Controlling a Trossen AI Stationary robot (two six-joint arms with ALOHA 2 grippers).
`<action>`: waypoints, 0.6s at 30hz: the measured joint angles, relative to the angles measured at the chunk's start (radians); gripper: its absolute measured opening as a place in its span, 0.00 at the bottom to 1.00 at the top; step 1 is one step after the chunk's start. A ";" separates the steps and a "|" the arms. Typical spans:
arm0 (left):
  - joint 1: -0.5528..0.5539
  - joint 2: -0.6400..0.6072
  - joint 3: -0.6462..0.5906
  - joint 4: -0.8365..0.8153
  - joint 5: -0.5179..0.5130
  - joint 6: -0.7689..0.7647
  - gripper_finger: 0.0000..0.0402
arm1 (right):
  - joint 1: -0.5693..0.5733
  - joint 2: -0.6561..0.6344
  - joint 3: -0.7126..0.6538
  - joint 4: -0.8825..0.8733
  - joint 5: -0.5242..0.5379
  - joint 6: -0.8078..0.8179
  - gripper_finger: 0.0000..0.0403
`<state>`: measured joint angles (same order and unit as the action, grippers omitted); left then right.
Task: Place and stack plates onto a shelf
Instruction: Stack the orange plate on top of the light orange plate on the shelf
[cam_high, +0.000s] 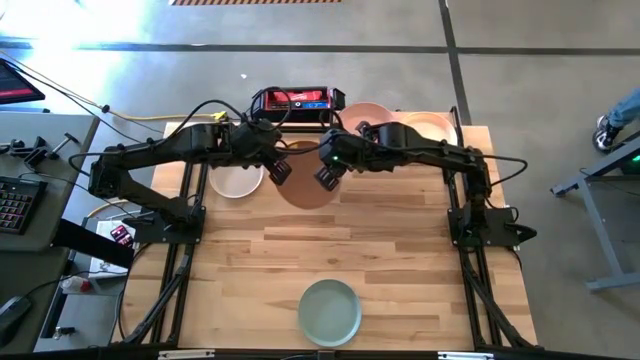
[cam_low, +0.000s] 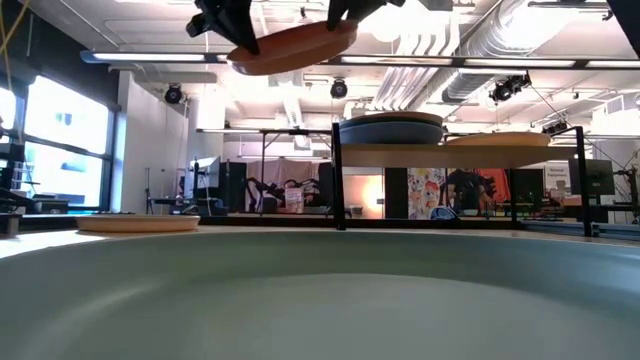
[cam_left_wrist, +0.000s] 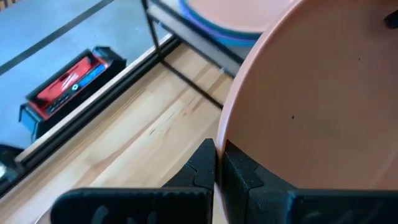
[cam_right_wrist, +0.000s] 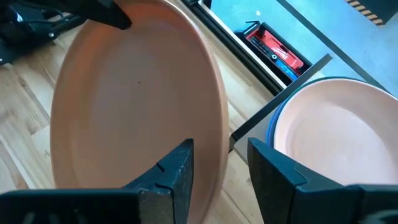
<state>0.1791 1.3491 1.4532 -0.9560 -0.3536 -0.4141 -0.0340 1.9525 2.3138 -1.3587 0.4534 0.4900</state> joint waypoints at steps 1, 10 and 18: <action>0.000 0.000 0.000 0.006 0.000 0.004 0.00 | 0.000 0.000 0.000 0.000 0.001 0.000 0.32; 0.000 0.000 0.000 0.026 0.000 0.011 0.00 | -0.001 0.001 0.000 -0.007 -0.010 0.002 0.14; 0.000 0.000 0.000 0.035 0.004 0.024 0.00 | -0.001 0.005 0.000 -0.039 -0.004 0.009 0.01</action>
<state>0.1792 1.3491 1.4528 -0.9207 -0.3495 -0.3901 -0.0351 1.9572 2.3138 -1.3981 0.4497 0.4994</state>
